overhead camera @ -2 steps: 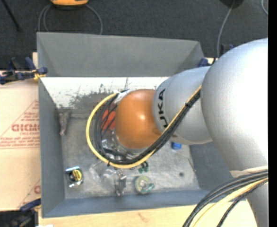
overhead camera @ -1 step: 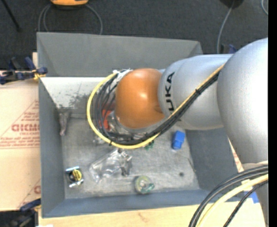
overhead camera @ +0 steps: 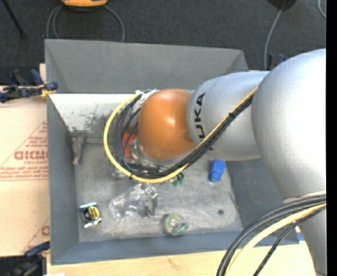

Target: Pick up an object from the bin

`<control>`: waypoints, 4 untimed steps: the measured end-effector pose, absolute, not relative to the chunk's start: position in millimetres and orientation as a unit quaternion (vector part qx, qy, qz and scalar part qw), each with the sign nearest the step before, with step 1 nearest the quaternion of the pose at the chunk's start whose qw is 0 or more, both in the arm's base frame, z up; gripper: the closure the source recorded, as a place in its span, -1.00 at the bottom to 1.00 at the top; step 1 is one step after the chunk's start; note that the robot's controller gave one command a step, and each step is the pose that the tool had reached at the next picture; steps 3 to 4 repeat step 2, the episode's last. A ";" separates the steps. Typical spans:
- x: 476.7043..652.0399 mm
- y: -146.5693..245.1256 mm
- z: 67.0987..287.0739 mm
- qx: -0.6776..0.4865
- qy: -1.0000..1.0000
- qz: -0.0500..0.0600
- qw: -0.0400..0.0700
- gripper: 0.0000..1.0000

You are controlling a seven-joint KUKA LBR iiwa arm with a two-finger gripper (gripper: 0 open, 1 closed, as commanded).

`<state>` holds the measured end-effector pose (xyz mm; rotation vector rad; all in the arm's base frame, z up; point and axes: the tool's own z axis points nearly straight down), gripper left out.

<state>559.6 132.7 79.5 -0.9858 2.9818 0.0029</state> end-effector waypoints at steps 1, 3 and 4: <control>559.8 132.3 80.5 -0.313 0.950 0.001 0.001 1.00; 556.5 117.6 234.2 -0.317 0.948 -0.001 0.005 1.00; 556.5 117.6 234.2 -0.317 0.948 -0.001 0.005 1.00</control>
Offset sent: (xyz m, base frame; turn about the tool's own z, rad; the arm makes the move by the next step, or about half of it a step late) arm 0.0000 0.0000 0.0000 0.0000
